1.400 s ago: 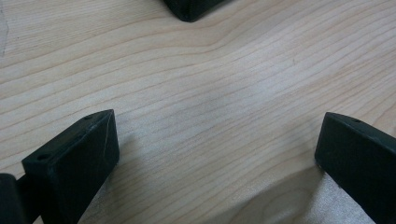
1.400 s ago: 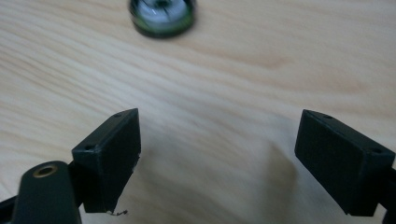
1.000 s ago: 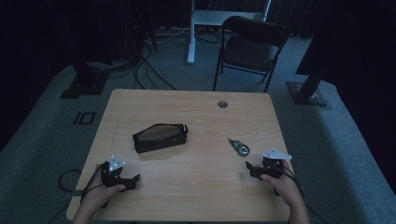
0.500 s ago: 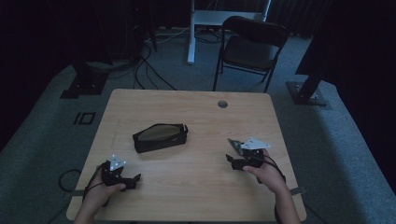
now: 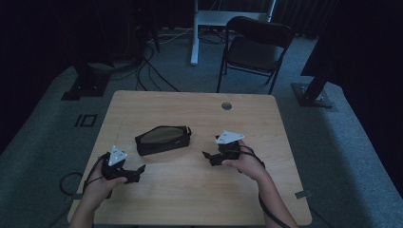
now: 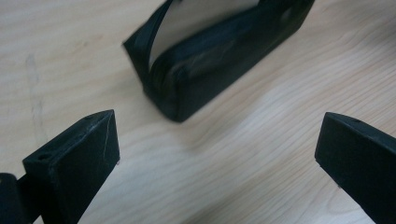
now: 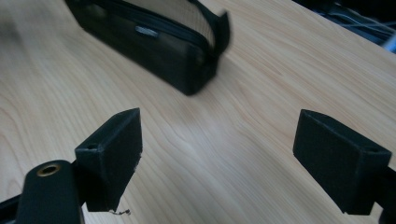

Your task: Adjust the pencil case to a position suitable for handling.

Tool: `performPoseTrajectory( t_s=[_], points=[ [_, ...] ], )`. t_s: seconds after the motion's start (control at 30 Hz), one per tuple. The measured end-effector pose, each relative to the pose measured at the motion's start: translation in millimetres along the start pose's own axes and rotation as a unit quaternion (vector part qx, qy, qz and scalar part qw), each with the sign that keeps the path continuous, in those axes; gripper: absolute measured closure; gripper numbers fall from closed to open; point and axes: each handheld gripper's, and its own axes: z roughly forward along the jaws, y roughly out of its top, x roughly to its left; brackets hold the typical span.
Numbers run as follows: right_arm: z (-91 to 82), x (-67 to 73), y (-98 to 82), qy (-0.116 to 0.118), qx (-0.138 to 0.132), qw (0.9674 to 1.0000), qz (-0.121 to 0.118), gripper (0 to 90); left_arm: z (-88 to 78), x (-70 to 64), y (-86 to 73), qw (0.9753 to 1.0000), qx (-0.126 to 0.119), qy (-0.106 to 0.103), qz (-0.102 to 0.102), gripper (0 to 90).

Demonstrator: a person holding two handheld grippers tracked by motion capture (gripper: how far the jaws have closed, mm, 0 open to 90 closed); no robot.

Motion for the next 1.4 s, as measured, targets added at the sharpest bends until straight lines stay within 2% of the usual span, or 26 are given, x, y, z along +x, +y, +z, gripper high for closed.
performPoseTrajectory(
  t_s=[0.1,0.13,0.23,0.27,0.3,0.33,0.37,0.47,0.53,0.57,0.63,0.7,0.73,0.83,0.9,1.03,1.13,1.2,1.27,1.3,1.33,1.37,1.4],
  points=[
    [5.4,4.6,6.2,0.007,-0.002,0.9999,-0.011,18.0,-1.7,-2.3,4.2,0.9999,-0.01,-0.005,0.008,0.3],
    [7.9,6.9,9.5,0.01,-0.006,0.9998,-0.017,18.8,-2.9,-4.9,9.0,0.9996,-0.022,-0.007,0.018,0.3],
    [18.6,13.1,21.4,0.027,-0.015,0.9991,-0.031,20.5,-4.0,-6.5,15.7,0.9995,-0.028,0.002,0.017,0.7],
    [22.0,14.0,23.9,0.028,-0.016,0.999,-0.03,21.3,-4.0,-7.2,17.6,0.9995,-0.026,0.007,0.019,5.5],
    [25.3,14.7,26.2,0.029,-0.016,0.999,-0.03,22.3,-3.7,-7.7,19.4,0.9995,-0.025,0.008,0.019,6.6],
    [28.8,15.1,28.4,0.031,-0.015,0.9988,-0.036,23.7,-3.5,-8.2,21.1,0.9994,-0.025,0.008,0.021,7.7],
    [32.3,15.4,30.8,0.034,-0.016,0.9984,-0.042,24.3,-3.2,-8.6,22.7,0.9995,-0.024,0.008,0.02,13.1],
    [41.6,16.8,38.0,0.041,-0.021,0.9974,-0.056,26.1,-1.0,-9.0,27.2,0.9991,-0.034,0.014,0.024,21.3],
    [44.4,17.4,40.5,0.042,-0.02,0.9972,-0.058,26.5,-1.0,-9.0,27.2,0.9991,-0.034,0.014,0.024,22.8],
    [49.7,19.0,44.7,0.048,-0.02,0.9963,-0.068,27.2,2.1,-6.8,31.0,0.9981,-0.06,-0.007,0.012,26.1],
    [54.9,20.9,47.9,0.055,-0.021,0.9955,-0.074,27.2,4.3,-6.1,33.2,0.9974,-0.071,0.002,0.012,29.3],
    [59.9,21.9,50.3,0.063,-0.019,0.9944,-0.083,27.5,6.9,-5.2,34.8,0.9969,-0.075,-0.01,0.02,40.4],
    [62.6,21.7,51.6,0.066,-0.016,0.9941,-0.084,28.8,9.1,-4.8,34.9,0.996,-0.085,-0.016,0.024,40.6],
    [70.7,20.0,54.9,0.073,0.0,0.992,-0.103,33.4,14.1,-4.1,35.5,0.9955,-0.082,-0.002,0.047,45.6],
    [75.1,20.2,57.1,0.074,0.001,0.9911,-0.11,33.9,15.5,-4.1,35.6,0.9956,-0.08,-0.003,0.048,48.6],
    [83.1,20.2,60.8,0.077,-0.007,0.9887,-0.129,34.7,26.1,-3.2,33.0,0.9959,-0.066,-0.021,0.057,48.9],
    [90.7,18.4,62.5,0.082,0.001,0.9862,-0.144,34.6,33.9,-1.6,32.2,0.995,-0.066,-0.031,0.069,48.7],
    [96.1,16.1,61.7,0.09,0.014,0.9858,-0.141,34.9,40.3,-0.4,31.6,0.9944,-0.062,-0.032,0.079,48.4],
    [100.6,14.6,59.6,0.101,0.028,0.9861,-0.129,39.2,47.3,0.4,30.4,0.9946,-0.047,-0.038,0.084,48.5],
    [100.6,14.6,59.6,0.101,0.028,0.9861,-0.129,39.2,47.3,0.4,30.4,0.9946,-0.047,-0.038,0.084,48.5],
    [101.7,14.6,58.7,0.107,0.029,0.9859,-0.125,39.0,53.1,1.7,28.6,0.994,-0.043,-0.038,0.094,48.5],
    [101.7,14.2,58.3,0.111,0.03,0.9874,-0.108,40.3,54.3,2.4,28.6,0.9941,-0.044,-0.036,0.092,50.6],
    [101.1,14.0,58.6,0.111,0.031,0.9874,-0.108,40.8,54.8,3.8,28.9,0.9943,-0.045,-0.035,0.09,52.0]
  ],
)
